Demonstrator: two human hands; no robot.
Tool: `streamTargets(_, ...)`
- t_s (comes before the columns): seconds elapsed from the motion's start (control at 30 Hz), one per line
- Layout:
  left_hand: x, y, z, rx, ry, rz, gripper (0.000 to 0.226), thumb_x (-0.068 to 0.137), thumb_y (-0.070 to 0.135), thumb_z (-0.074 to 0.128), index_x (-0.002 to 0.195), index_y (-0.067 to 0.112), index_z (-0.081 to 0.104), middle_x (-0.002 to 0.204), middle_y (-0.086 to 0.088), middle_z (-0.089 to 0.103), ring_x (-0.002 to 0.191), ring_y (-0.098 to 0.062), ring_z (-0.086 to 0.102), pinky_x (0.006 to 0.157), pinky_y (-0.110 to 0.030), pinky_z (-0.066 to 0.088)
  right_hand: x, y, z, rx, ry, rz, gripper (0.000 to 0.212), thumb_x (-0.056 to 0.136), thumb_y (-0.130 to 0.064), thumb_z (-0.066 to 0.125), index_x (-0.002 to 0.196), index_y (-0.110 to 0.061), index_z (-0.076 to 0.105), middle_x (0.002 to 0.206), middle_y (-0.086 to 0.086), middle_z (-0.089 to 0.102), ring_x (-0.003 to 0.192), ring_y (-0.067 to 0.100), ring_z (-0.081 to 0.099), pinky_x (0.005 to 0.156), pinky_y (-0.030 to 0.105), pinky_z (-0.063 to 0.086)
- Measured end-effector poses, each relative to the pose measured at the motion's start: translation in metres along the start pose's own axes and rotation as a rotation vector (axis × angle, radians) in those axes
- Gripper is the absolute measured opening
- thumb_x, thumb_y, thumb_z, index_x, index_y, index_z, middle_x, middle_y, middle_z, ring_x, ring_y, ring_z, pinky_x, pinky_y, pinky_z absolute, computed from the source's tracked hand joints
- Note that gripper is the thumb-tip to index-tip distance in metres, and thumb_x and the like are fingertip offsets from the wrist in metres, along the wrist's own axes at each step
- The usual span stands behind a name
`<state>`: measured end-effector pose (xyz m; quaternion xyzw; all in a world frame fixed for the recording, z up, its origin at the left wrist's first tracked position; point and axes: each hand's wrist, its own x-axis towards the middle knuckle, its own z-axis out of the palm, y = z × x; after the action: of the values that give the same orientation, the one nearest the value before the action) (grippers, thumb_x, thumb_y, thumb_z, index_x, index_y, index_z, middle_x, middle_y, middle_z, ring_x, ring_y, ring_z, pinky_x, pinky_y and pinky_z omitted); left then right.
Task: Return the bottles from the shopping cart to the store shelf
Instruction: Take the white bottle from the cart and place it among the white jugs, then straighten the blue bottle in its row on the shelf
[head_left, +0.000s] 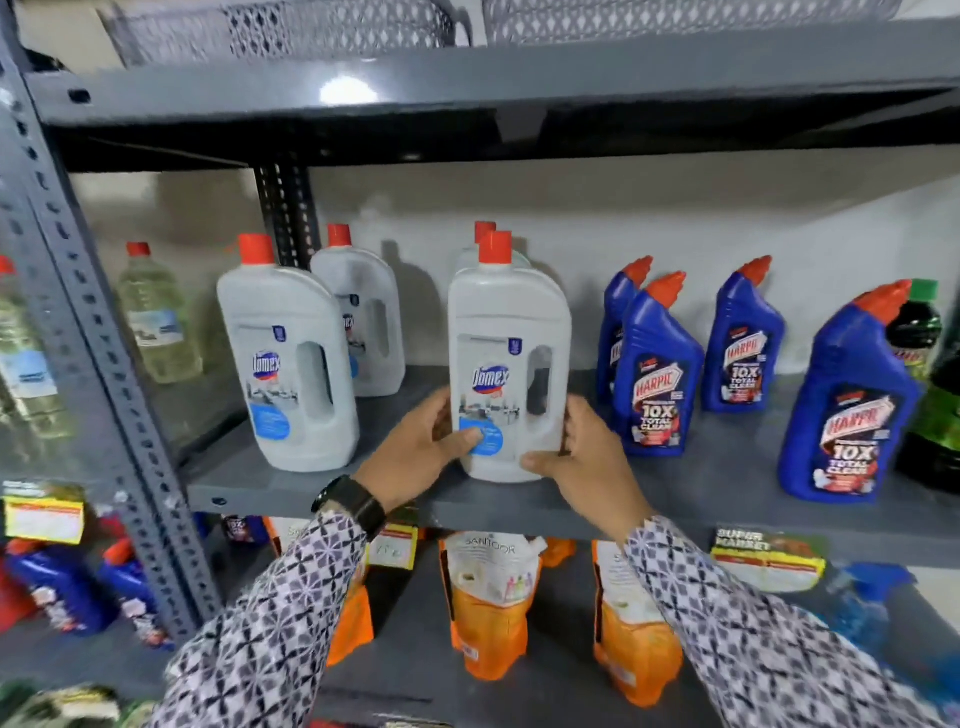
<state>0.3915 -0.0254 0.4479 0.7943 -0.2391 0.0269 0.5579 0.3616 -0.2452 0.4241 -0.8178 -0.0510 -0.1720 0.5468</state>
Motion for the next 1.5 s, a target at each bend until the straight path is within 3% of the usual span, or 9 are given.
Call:
streamTargets(0.2, 0.007, -0.001, -0.021, 0.093, -0.012, -0.029, 0.041, 0.099, 0.018, 0.060, 0.138, 0.027, 0.050, 0.129, 0.008, 0.068, 0.099, 0.017, 0.065, 0.095, -0.028, 0.054, 0.022, -0.005, 0.023, -0.077, -0.022, -0.009, 0.057, 0.073, -0.013, 0.089, 0.122, -0.024, 0.060, 0.120, -0.003, 0.075, 0.108, 0.016, 0.073, 0.099, 0.045, 0.060)
streamTargets(0.37, -0.006, -0.008, -0.022, 0.055, 0.000, -0.044, 0.047, 0.099, 0.022, 0.060, 0.143, 0.031, 0.048, 0.137, 0.010, 0.067, 0.120, -0.002, 0.065, 0.102, -0.033, 0.054, 0.011, -0.001, 0.024, -0.079, -0.032, -0.003, 0.055, 0.073, -0.019, 0.090, 0.118, -0.027, 0.059, 0.118, -0.006, 0.076, 0.106, 0.014, 0.075, 0.095, 0.045, 0.063)
streamTargets(0.7, -0.018, -0.004, -0.018, 0.073, 0.052, -0.071, 0.049, 0.097, 0.025, 0.064, 0.141, 0.037, 0.048, 0.129, 0.016, 0.070, 0.116, 0.002, 0.067, 0.100, -0.027, 0.054, -0.006, -0.013, 0.017, -0.064, -0.085, -0.003, 0.062, 0.084, -0.016, 0.085, 0.137, -0.025, 0.054, 0.124, -0.008, 0.071, 0.110, 0.009, 0.071, 0.101, 0.040, 0.060)
streamTargets(0.83, -0.037, 0.002, -0.005, 0.125, 0.434, -0.064, 0.060, 0.092, 0.028, 0.070, 0.147, 0.032, 0.046, 0.123, 0.014, 0.066, 0.104, 0.005, 0.065, 0.086, -0.013, 0.049, -0.025, -0.010, -0.016, -0.091, 0.085, -0.039, 0.065, 0.088, -0.015, 0.080, 0.146, -0.024, 0.052, 0.121, -0.010, 0.068, 0.110, 0.006, 0.069, 0.094, 0.023, 0.055)
streamTargets(0.93, -0.052, 0.021, 0.031, 0.265, 0.656, 0.058, 0.038, 0.092, 0.020, 0.068, 0.129, 0.027, 0.065, 0.111, 0.007, 0.073, 0.092, -0.003, 0.069, 0.087, -0.020, 0.055, -0.036, 0.005, -0.052, -0.087, 0.458, -0.123, 0.045, 0.089, -0.009, 0.077, 0.131, -0.017, 0.061, 0.117, 0.000, 0.072, 0.106, 0.012, 0.072, 0.090, 0.033, 0.061)
streamTargets(1.1, -0.024, 0.043, 0.120, 0.259, 0.380, 0.073, 0.029, 0.094, 0.018, 0.062, 0.121, 0.023, 0.073, 0.107, 0.001, 0.080, 0.089, -0.011, 0.073, 0.095, -0.035, 0.058, -0.014, 0.030, -0.092, -0.133, 0.521, -0.017, 0.073, 0.082, -0.003, 0.080, 0.145, -0.014, 0.046, 0.143, 0.013, 0.052, 0.127, 0.029, 0.059, 0.108, 0.050, 0.052)
streamTargets(1.2, 0.021, 0.060, 0.156, 0.192, 0.198, -0.030, 0.061, 0.097, 0.025, 0.061, 0.154, 0.021, 0.040, 0.147, -0.004, 0.059, 0.129, -0.018, 0.061, 0.114, -0.038, 0.046, 0.009, 0.039, -0.113, -0.138, 0.319, 0.045, 0.087, 0.082, -0.013, 0.080, 0.155, -0.021, 0.033, 0.152, 0.008, 0.053, 0.139, 0.026, 0.053, 0.115, 0.053, 0.046)
streamTargets(1.33, 0.062, 0.061, 0.175, 0.115, 0.039, -0.087, 0.044, 0.097, 0.022, 0.062, 0.138, 0.028, 0.049, 0.143, -0.004, 0.061, 0.134, -0.024, 0.056, 0.116, -0.049, 0.043, 0.010, 0.038, -0.126, -0.138, 0.151, 0.038, 0.057, 0.090, -0.011, 0.075, 0.141, -0.016, 0.052, 0.135, 0.006, 0.068, 0.119, 0.020, 0.064, 0.098, 0.035, 0.050)
streamTargets(1.5, 0.053, 0.059, 0.184, 0.154, 0.052, -0.019, 0.051, 0.096, 0.015, 0.062, 0.145, 0.020, 0.048, 0.136, -0.003, 0.066, 0.121, -0.014, 0.064, 0.112, -0.035, 0.047, -0.004, 0.040, -0.139, -0.177, 0.135, 0.000, 0.047, 0.091, -0.014, 0.076, 0.134, -0.015, 0.057, 0.130, 0.006, 0.071, 0.118, 0.025, 0.067, 0.096, 0.035, 0.050)
